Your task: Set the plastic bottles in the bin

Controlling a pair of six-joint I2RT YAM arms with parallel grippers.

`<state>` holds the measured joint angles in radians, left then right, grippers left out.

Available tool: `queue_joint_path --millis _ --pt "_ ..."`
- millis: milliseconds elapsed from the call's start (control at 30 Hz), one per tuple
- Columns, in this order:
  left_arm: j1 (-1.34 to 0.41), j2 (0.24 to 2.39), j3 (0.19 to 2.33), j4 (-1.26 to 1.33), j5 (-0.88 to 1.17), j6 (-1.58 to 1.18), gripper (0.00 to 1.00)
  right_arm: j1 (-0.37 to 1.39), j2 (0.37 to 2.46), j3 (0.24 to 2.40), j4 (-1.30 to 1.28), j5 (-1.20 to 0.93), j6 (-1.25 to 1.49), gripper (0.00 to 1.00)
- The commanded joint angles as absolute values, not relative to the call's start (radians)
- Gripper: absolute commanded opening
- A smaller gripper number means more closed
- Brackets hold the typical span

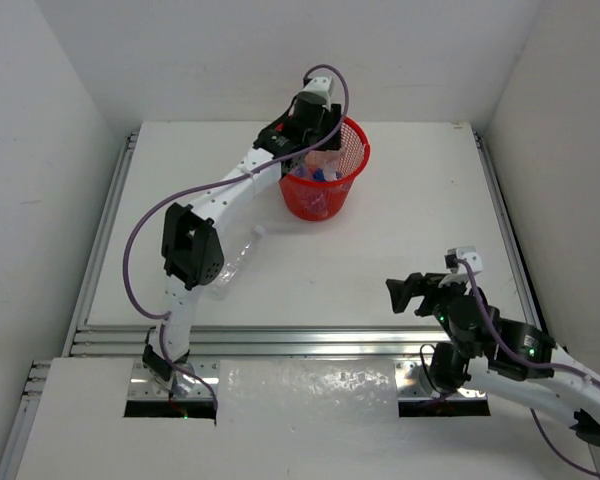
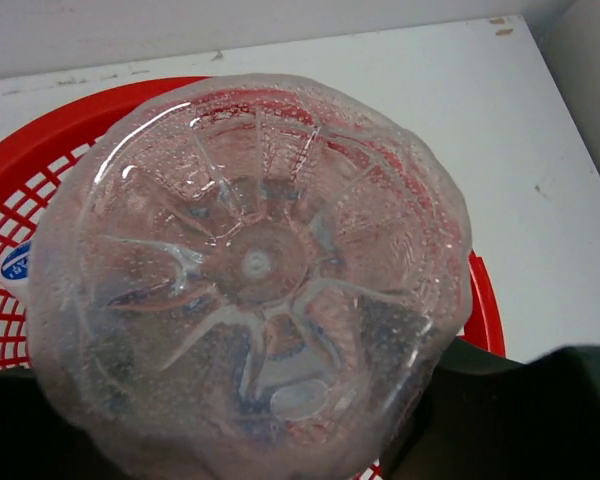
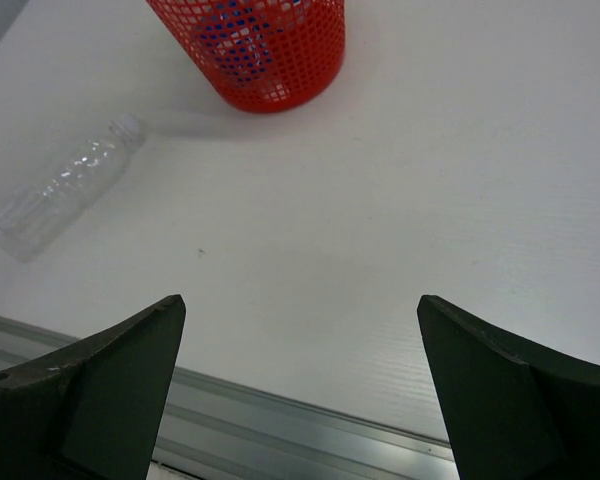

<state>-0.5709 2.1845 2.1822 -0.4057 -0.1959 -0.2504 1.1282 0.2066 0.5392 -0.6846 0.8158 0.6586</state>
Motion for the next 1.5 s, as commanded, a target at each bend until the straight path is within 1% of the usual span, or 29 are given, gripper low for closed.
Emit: queue_joint_path --millis 0,33,67,100,167,333,367,433,500,533,567,633,667,700,733,800,833,900,967,1033,1100,1133,1233,1267,1333,1367,1400,1433,1467 --pt "-0.575 2.114 2.175 -0.406 -0.192 -0.282 0.68 1.132 0.25 0.557 -0.654 0.815 0.655 0.99" --pt "-0.575 2.111 2.18 -0.434 -0.192 -0.288 0.78 1.132 0.252 0.554 -0.647 0.815 0.653 0.99" --pt "-0.575 2.105 2.184 -0.445 -0.193 -0.293 0.97 1.132 0.255 0.551 -0.64 0.813 0.65 0.99" --pt "-0.577 2.083 2.184 -0.449 -0.205 -0.305 1.0 1.132 0.258 0.545 -0.629 0.811 0.649 0.99" --pt "-0.577 2.057 2.19 -0.477 -0.238 -0.313 1.0 1.132 0.265 0.543 -0.621 0.805 0.65 0.99" --pt "-0.56 1.964 2.278 -0.58 -0.449 -0.33 1.0 1.132 0.311 0.558 -0.612 0.784 0.647 0.99" --pt "-0.555 1.948 2.287 -0.594 -0.518 -0.333 1.0 1.132 0.319 0.561 -0.614 0.781 0.647 0.99" --pt "-0.525 1.893 2.266 -0.633 -0.554 -0.339 1.0 1.132 0.348 0.568 -0.609 0.776 0.643 0.99" --pt "-0.483 1.82 2.199 -0.701 -0.568 -0.374 1.0 1.132 0.367 0.571 -0.604 0.767 0.637 0.99" --pt "-0.474 1.79 2.159 -0.721 -0.574 -0.386 1.0 1.132 0.383 0.572 -0.598 0.764 0.632 0.99" --pt "-0.469 1.708 2.038 -0.729 -0.604 -0.405 1.0 1.132 0.394 0.566 -0.571 0.744 0.62 0.99" --pt "-0.466 1.608 1.88 -0.719 -0.612 -0.423 1.0 1.132 0.42 0.563 -0.542 0.726 0.595 0.99" --pt "-0.465 1.509 1.72 -0.71 -0.576 -0.437 1.0 1.132 0.452 0.561 -0.525 0.723 0.594 0.99" --pt "-0.463 1.459 1.635 -0.698 -0.54 -0.434 1.0 1.132 0.468 0.564 -0.519 0.721 0.594 0.99" --pt "-0.46 1.419 1.486 -0.668 -0.447 -0.407 1.0 1.132 0.483 0.568 -0.514 0.719 0.594 0.99" --pt "-0.457 1.349 1.375 -0.669 -0.375 -0.374 1.0 1.131 0.509 0.568 -0.486 0.694 0.588 0.99" --pt "-0.457 1.348 1.297 -0.681 -0.329 -0.335 1.0 1.131 0.509 0.56 -0.454 0.681 0.583 0.99" --pt "-0.456 1.383 1.231 -0.743 -0.328 -0.292 1.0 1.129 0.503 0.551 -0.424 0.646 0.563 0.99" --pt "-0.451 1.468 1.192 -0.796 -0.359 -0.267 1.0 1.131 0.506 0.549 -0.399 0.626 0.554 0.99" --pt "-0.428 1.572 1.137 -0.79 -0.353 -0.223 1.0 1.129 0.512 0.555 -0.385 0.612 0.554 0.99" --pt "-0.416 1.641 1.143 -0.779 -0.325 -0.233 1.0 1.131 0.512 0.557 -0.379 0.583 0.56 0.99" --pt "-0.414 1.691 1.144 -0.764 -0.277 -0.226 1.0 1.131 0.509 0.552 -0.374 0.574 0.567 0.99" --pt "-0.397 1.788 1.166 -0.742 -0.243 -0.233 0.99 1.131 0.483 0.532 -0.383 0.546 0.581 0.99" --pt "-0.394 1.804 1.167 -0.738 -0.23 -0.233 0.97 1.131 0.474 0.528 -0.388 0.543 0.587 0.99" --pt "-0.388 1.83 1.161 -0.732 -0.18 -0.23 0.84 1.131 0.44 0.509 -0.393 0.554 0.589 0.99" --pt "-0.388 1.829 1.158 -0.726 -0.164 -0.23 0.71 1.131 0.431 0.506 -0.397 0.56 0.588 0.99" --pt "-0.388 1.803 1.152 -0.724 -0.146 -0.235 0.36 1.131 0.414 0.506 -0.405 0.571 0.586 0.99" --pt "-0.388 1.778 1.147 -0.723 -0.146 -0.239 0.29 1.131 0.41 0.508 -0.408 0.574 0.584 0.99" --pt "-0.388 1.751 1.143 -0.727 -0.147 -0.241 0.26 1.131 0.407 0.511 -0.413 0.577 0.58 0.99"
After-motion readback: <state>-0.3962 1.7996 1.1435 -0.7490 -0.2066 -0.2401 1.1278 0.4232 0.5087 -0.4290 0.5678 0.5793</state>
